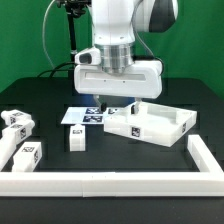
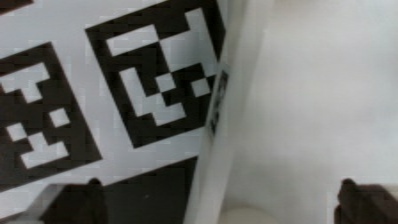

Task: Assemble one leg

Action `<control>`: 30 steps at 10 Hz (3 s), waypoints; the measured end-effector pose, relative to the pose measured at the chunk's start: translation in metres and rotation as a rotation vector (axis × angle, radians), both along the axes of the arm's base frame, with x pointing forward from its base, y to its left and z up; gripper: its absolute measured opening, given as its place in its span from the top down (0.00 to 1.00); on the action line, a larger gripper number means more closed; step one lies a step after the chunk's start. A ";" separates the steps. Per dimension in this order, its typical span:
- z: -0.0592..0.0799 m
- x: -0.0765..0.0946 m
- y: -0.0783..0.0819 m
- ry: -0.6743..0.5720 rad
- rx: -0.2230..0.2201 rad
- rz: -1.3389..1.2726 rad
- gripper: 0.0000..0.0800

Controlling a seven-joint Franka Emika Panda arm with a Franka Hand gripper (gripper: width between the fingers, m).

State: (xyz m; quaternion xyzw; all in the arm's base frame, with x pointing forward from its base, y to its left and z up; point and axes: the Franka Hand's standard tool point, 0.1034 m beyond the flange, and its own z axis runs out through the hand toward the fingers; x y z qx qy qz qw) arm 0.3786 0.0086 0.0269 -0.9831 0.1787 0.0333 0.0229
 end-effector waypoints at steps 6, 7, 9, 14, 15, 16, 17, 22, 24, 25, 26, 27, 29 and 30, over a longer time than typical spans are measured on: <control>-0.015 -0.012 0.012 0.050 0.002 -0.045 0.24; -0.015 -0.012 0.012 0.051 0.002 -0.045 0.24; -0.015 -0.012 0.012 0.051 0.002 -0.045 0.69; -0.008 -0.007 0.004 0.052 0.019 0.028 0.93; 0.002 0.007 -0.006 0.052 0.037 0.041 0.93; 0.010 0.024 -0.010 0.050 0.049 0.050 0.93; 0.019 0.044 -0.015 0.042 0.060 0.076 0.93; 0.023 0.073 -0.020 -0.006 0.055 0.155 0.93; 0.022 0.083 -0.029 0.023 0.061 0.200 0.93; 0.021 0.109 -0.036 0.041 0.060 0.215 0.93; 0.018 0.136 -0.034 0.047 0.052 0.242 0.93; 0.016 0.141 -0.031 0.043 0.051 0.249 0.93; 0.014 0.138 -0.031 0.048 0.051 0.248 0.93; 0.013 0.138 -0.031 0.049 0.052 0.248 0.93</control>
Offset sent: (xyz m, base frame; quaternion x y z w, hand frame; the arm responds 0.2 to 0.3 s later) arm -0.0189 0.0189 -0.0264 -0.0032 -0.0406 0.0708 0.9967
